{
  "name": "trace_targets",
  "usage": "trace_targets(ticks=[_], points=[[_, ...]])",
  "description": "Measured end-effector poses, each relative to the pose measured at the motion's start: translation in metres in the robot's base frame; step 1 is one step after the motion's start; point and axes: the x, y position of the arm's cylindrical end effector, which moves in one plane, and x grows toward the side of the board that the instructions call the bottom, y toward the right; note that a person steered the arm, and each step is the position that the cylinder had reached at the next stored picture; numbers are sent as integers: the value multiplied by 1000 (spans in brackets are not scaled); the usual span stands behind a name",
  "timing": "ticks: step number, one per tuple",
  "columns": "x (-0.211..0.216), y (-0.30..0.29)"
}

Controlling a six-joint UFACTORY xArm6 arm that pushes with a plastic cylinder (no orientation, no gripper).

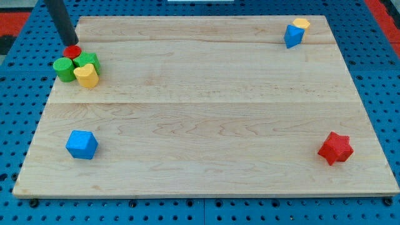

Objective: Push the red circle into the green blocks

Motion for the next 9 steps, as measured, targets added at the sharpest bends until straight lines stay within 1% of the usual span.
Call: trace_targets(ticks=[3,4,5,6,7,8,9], points=[[28,0],[24,0],[4,8],[7,63],[30,133],[80,191],[153,220]])
